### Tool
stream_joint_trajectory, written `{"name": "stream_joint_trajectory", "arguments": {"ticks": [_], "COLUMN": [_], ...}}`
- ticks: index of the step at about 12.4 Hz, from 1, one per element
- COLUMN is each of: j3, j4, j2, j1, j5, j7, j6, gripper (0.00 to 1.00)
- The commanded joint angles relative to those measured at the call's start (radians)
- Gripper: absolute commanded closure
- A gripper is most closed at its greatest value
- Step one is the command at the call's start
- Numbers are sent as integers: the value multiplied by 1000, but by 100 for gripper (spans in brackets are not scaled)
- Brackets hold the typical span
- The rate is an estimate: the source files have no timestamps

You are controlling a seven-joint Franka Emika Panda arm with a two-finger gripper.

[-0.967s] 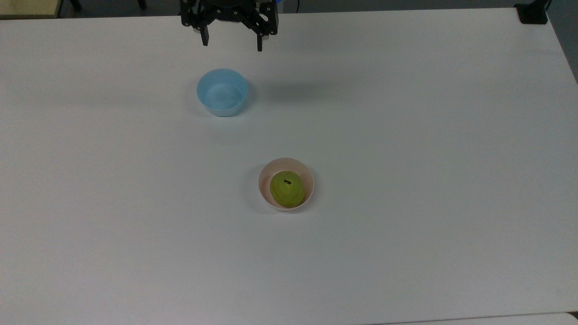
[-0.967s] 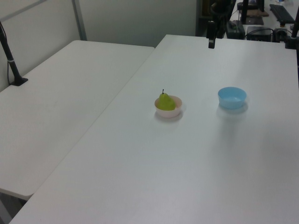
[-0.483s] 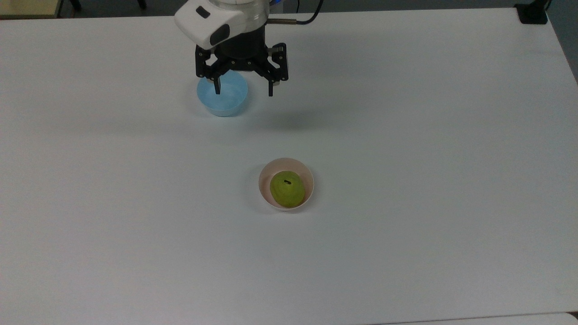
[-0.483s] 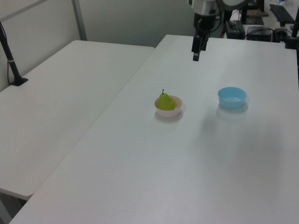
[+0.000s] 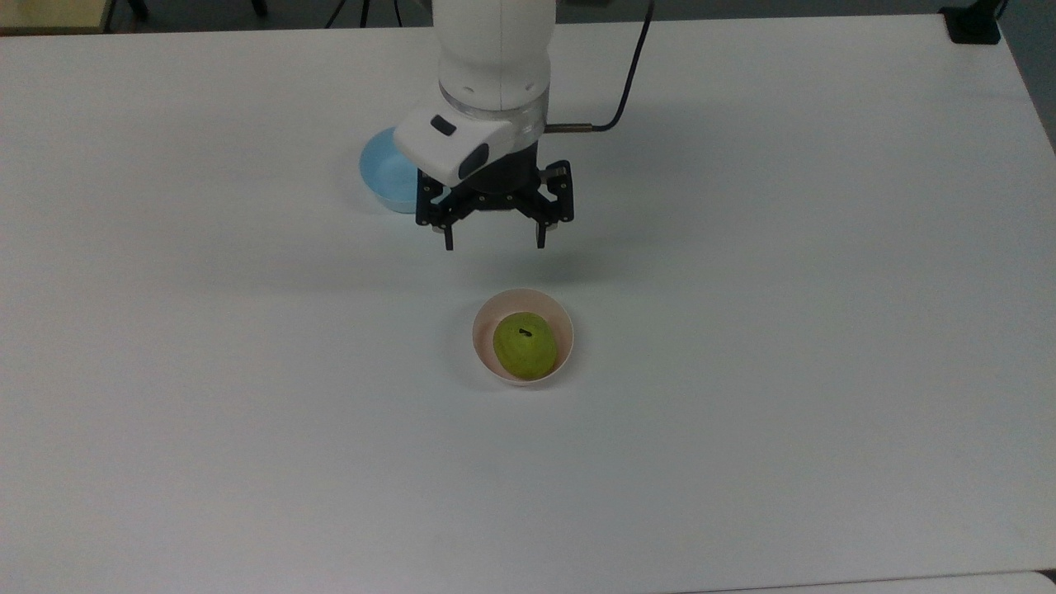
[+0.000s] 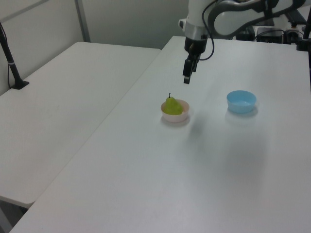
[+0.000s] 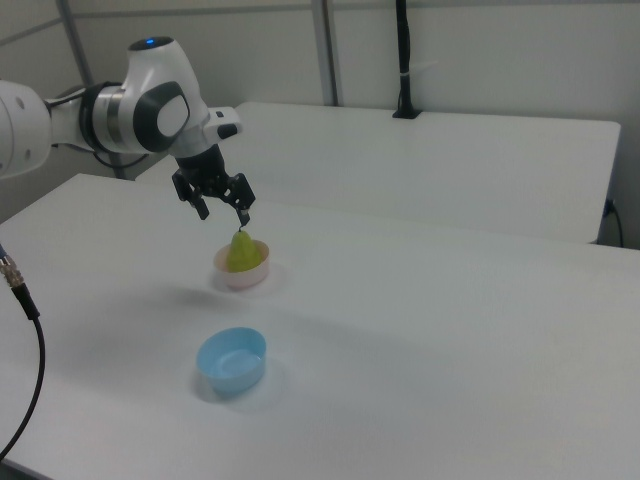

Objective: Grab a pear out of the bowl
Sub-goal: 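Move the open gripper over the green pear in the pink bowl, then lower the gripper around the pear and close on it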

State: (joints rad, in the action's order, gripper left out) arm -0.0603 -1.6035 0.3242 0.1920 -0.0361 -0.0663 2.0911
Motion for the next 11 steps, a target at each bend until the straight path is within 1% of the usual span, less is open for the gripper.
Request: {"name": "stream_joint_trajectory", "arguments": {"ticks": [1,5,7,9,11], "j3": [-9,-9,-9,-10,-10], "j4": [17,17,17,17,17], "j2": [74,163,191,199,211], "j1": [14,30,37,38,38], "j5": [5,4,1,-1,-1], "j7": [14,14,14,14,14], "j6": [116,205,236,257,265], "gripper": [0,0,6,10,10]}}
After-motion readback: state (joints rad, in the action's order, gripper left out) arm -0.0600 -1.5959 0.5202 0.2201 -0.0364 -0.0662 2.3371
